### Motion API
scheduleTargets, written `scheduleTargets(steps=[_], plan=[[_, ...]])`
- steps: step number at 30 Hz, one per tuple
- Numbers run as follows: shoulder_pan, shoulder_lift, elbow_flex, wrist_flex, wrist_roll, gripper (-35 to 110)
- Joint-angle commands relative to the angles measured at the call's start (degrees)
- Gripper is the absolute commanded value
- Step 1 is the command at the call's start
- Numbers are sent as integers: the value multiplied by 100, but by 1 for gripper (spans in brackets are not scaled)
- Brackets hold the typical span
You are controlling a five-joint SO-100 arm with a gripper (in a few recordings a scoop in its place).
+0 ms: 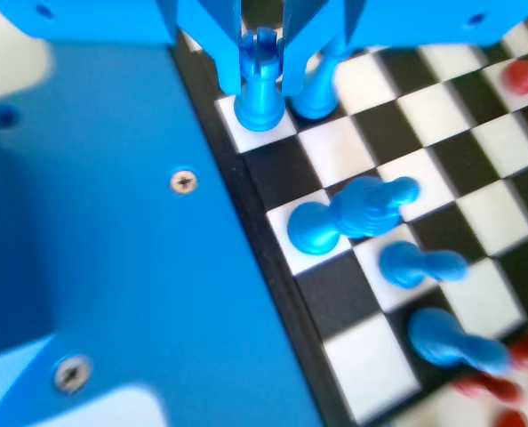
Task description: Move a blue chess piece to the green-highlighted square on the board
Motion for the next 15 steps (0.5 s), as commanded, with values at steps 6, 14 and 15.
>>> scheduleTargets(steps=[6,14,15], plan=[[-105,9,167,-290,35,11],[-114,9,9,-123,26,12],[-132,18,-53,-18,35,12]])
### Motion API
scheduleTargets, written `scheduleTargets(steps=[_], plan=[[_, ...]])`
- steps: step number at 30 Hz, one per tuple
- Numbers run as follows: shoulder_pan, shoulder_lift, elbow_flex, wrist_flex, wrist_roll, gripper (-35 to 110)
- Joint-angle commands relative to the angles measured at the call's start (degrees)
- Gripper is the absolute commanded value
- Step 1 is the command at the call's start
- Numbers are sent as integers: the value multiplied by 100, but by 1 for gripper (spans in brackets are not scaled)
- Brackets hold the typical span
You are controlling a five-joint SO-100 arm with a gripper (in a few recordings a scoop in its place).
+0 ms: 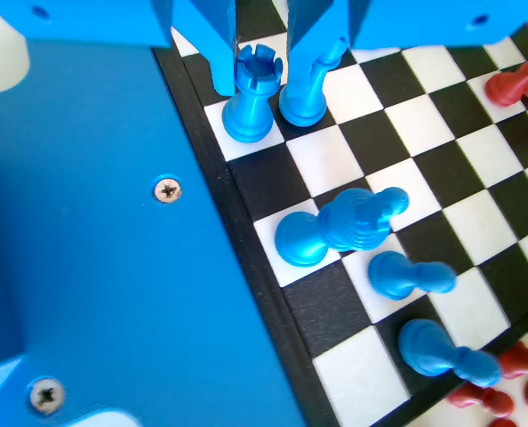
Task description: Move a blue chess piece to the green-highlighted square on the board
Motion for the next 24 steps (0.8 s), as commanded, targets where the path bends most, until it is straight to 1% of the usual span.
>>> scheduleTargets(steps=[1,11,18,20,24], plan=[[-141,35,-220,281,-35,12],[-396,79,-1222,1652,272,12],[-483,220,-2443,3015,501,11],[-501,316,-2795,3437,606,9],[-536,633,-3401,4245,1020,2]])
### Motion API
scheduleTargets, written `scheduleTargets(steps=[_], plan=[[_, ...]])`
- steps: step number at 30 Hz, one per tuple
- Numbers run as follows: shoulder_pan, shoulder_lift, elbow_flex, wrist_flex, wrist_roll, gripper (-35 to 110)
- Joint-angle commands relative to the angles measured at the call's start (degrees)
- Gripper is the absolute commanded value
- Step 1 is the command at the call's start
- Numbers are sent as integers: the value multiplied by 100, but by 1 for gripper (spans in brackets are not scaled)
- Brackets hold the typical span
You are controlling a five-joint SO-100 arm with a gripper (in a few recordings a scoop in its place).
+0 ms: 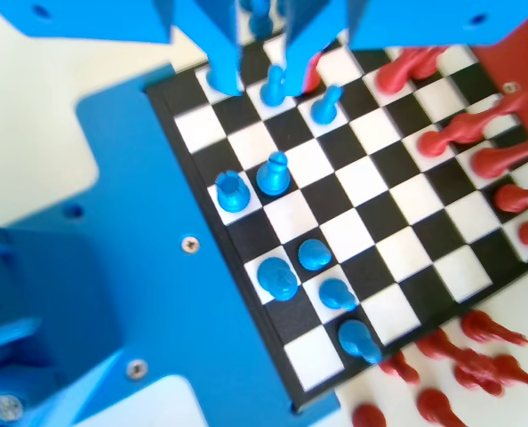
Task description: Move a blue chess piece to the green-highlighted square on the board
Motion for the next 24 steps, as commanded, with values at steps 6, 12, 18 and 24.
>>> scheduleTargets(steps=[6,12,18,24], plan=[[-211,571,-1758,1433,1538,1],[-158,1160,-2338,2048,2566,1],[26,2048,-2795,2936,3542,1],[396,2892,-2821,3542,4017,1]])
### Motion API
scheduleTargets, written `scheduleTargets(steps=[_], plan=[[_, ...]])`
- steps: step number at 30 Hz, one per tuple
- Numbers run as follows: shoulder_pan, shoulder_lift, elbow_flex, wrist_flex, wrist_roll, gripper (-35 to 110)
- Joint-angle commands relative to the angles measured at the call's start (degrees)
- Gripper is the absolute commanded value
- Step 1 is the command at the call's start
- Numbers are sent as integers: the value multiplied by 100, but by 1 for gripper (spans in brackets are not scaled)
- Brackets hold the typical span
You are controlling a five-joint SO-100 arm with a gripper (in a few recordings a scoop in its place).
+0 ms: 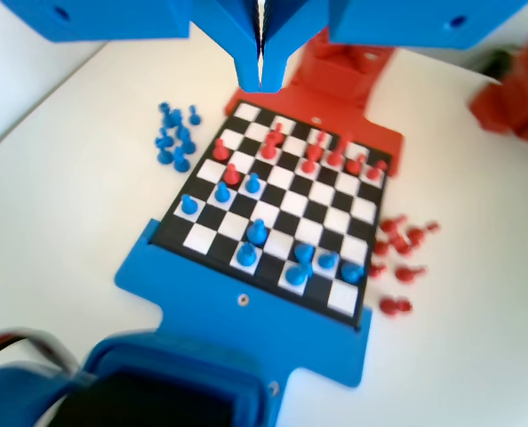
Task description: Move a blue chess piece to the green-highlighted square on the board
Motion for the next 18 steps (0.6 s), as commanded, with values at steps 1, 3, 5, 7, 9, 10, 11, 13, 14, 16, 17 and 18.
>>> scheduleTargets(steps=[1,3,5,7,9,10,11,13,14,16,17,18], plan=[[53,686,-343,325,237,1],[70,976,-299,369,378,1],[53,1204,-202,378,563,1],[35,1468,-79,387,624,1],[35,1740,79,272,738,1],[53,1837,149,237,738,1],[88,1907,220,211,747,1],[167,2057,387,158,747,1],[220,2145,483,123,729,1],[281,2355,686,-9,756,1],[308,2452,791,-70,756,1],[334,2505,844,-132,765,1]])
